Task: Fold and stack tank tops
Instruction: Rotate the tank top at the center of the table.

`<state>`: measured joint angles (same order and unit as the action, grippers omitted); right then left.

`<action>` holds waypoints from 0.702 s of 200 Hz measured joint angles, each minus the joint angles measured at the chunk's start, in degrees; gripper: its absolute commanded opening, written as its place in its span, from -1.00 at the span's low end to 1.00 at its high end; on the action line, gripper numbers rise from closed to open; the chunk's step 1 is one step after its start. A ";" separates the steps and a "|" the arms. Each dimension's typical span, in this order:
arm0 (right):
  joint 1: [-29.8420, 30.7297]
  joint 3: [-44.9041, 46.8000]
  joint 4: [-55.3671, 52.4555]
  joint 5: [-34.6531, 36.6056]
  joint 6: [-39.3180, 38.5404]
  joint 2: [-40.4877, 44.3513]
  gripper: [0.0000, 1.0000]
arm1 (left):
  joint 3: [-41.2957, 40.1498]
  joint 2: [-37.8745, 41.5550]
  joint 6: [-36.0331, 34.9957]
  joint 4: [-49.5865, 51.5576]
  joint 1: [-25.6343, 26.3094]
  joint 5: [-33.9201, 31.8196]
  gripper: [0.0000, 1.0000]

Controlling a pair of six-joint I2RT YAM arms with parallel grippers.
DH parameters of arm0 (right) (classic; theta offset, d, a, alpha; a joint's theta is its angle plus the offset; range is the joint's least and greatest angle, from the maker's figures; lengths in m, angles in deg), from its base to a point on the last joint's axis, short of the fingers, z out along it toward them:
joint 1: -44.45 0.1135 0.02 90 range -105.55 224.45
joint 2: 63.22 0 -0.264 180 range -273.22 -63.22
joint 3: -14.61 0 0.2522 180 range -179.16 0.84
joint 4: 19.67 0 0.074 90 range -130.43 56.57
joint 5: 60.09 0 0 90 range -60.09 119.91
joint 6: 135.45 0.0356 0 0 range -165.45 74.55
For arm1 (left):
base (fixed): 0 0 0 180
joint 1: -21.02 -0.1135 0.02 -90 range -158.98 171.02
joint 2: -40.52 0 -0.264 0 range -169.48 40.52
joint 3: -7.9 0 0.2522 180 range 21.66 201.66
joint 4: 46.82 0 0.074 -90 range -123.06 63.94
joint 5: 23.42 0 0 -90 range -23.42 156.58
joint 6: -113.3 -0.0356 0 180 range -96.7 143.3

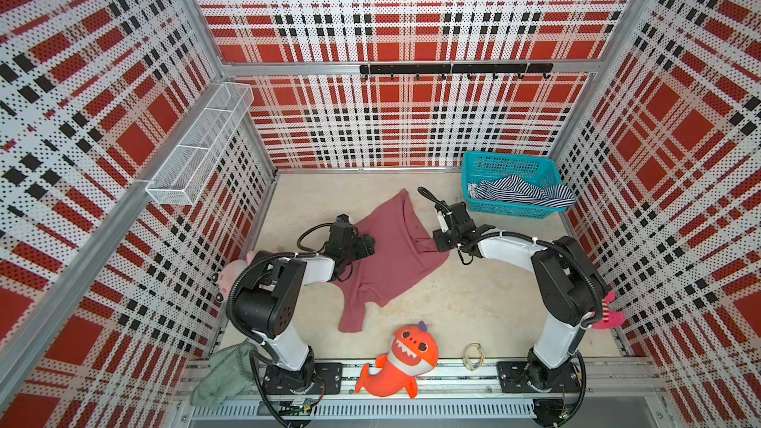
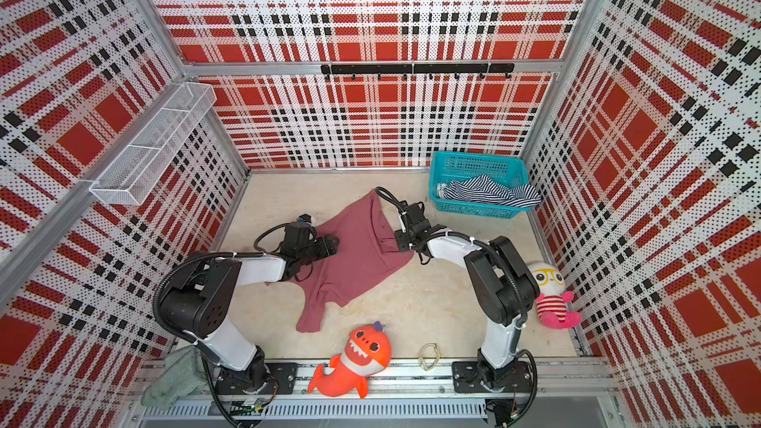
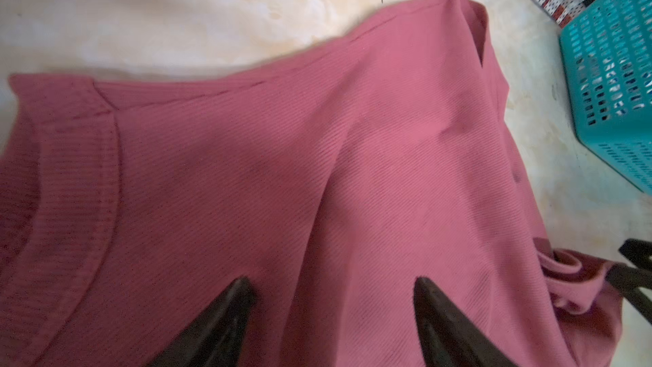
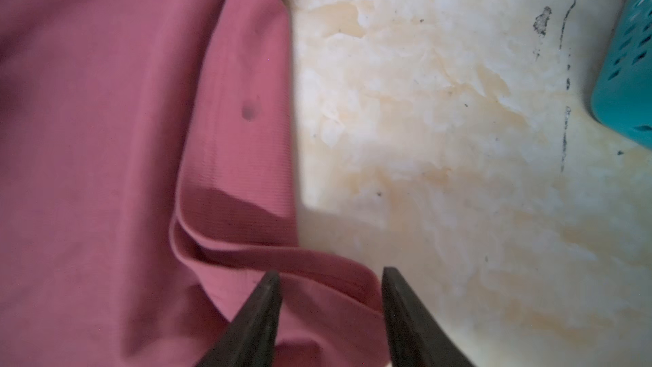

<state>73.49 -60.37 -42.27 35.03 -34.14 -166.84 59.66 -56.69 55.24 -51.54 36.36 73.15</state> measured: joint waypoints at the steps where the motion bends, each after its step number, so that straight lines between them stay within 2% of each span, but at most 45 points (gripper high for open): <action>1: -0.13 0.15 0.04 0.07 0.31 0.00 -0.27 | -0.02 -0.02 0.02 -0.11 -0.04 0.07 0.54; 31: -2.84 4.26 1.07 -0.02 2.21 0.02 -0.74 | 0.59 -2.32 0.09 -3.78 -2.64 1.38 0.54; 47: -3.82 6.91 2.69 -0.31 4.22 0.31 -0.83 | 2.49 -4.15 -0.50 -4.17 -3.30 1.73 0.54; 78: -4.04 12.59 4.50 0.07 8.61 4.44 -0.82 | 10.73 -9.99 -2.67 -1.79 -3.78 2.54 0.54; 101: -3.89 19.08 4.48 -1.01 13.33 10.40 -0.74 | 19.39 -15.47 -4.59 1.95 -3.63 3.39 0.54; 140: 0.04 26.49 -5.86 -2.69 23.04 23.71 -0.48 | 33.55 -23.91 -6.80 8.11 -2.97 5.29 0.56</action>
<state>73.53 -33.88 -48.13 32.34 -11.10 -143.12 93.21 -80.60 48.45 -43.43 33.38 78.44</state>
